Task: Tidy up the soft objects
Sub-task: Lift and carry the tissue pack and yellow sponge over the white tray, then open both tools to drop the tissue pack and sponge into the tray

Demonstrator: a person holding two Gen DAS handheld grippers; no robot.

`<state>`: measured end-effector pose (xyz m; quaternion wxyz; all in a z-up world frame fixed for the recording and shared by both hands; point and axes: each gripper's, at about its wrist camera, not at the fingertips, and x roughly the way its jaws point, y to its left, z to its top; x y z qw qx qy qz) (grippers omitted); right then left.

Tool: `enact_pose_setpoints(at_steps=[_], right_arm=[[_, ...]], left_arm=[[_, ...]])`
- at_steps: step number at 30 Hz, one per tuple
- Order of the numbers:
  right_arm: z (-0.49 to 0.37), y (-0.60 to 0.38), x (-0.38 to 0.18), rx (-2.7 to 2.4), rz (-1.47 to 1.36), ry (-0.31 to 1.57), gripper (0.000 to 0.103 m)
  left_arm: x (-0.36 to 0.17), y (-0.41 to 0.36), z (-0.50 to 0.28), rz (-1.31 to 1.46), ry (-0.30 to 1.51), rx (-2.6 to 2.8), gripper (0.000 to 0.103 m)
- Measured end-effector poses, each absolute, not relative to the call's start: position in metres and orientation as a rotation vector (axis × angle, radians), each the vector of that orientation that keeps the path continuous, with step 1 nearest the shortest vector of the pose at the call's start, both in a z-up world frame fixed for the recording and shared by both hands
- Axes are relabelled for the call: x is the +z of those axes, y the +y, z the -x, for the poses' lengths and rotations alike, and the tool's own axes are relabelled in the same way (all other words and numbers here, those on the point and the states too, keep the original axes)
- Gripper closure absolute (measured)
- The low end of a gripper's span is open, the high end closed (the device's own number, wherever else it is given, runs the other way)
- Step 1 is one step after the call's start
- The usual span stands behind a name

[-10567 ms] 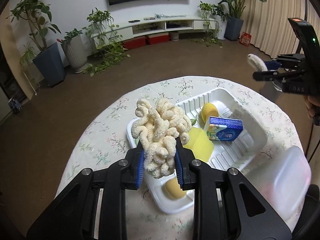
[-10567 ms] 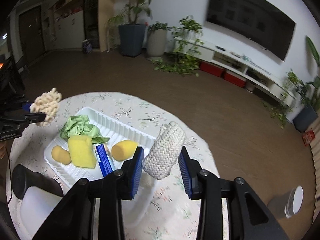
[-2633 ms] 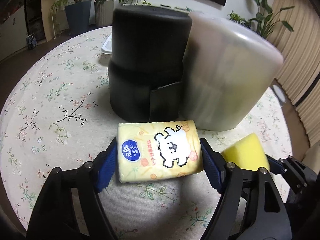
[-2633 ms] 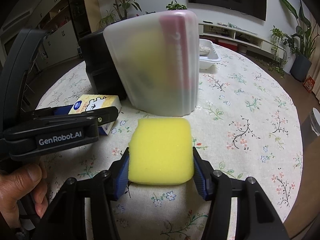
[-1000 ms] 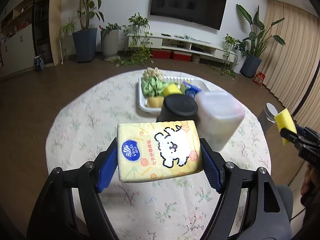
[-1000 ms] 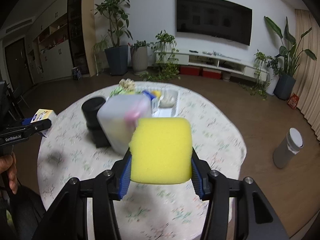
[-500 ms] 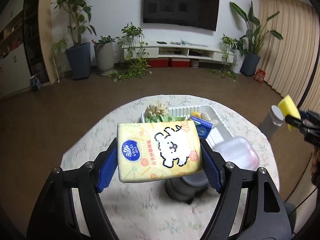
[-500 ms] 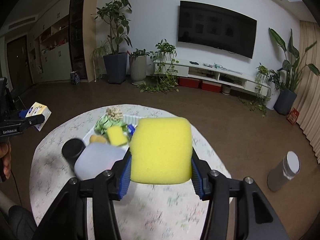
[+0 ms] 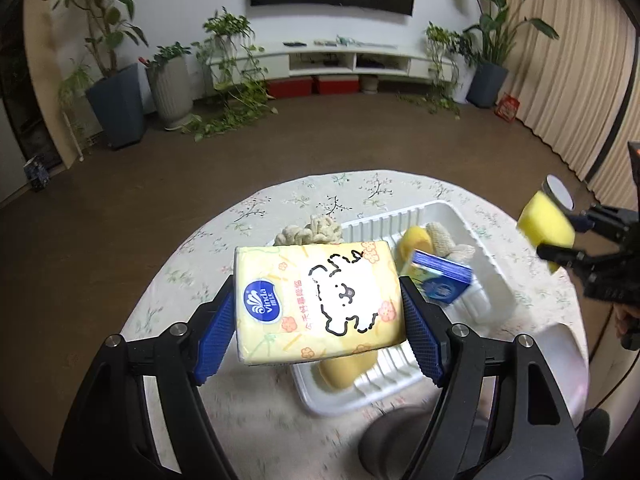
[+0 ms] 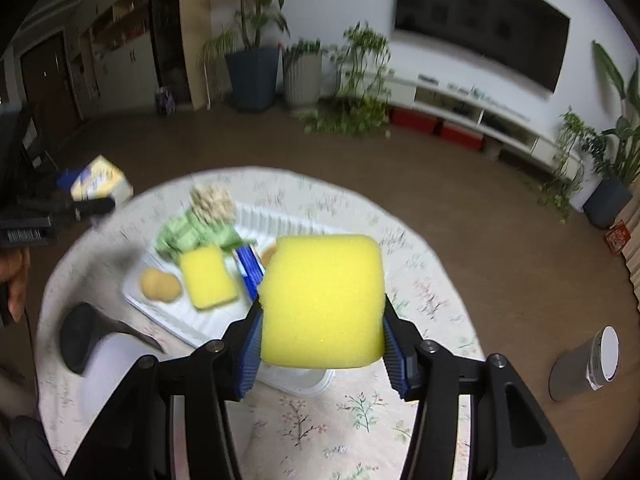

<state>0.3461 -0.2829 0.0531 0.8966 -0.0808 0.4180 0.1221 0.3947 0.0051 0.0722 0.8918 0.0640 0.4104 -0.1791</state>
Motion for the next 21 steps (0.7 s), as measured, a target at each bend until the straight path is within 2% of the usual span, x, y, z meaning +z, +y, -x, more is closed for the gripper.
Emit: enact_pose_setpoints(at_steps=[7,21], right_arm=[[-0.380,-0.278,0.001,0.302,0.157,0.960,0.049],[-0.393,-0.267,-0.036,0.359,0.190,1.050,0.048]], left_arm=[[0.042,-0.019,-0.422,-0.197,0.887,-0.453,0.029],[0.011,-0.040,-0.445,-0.220,0.943,-0.514,0.029]])
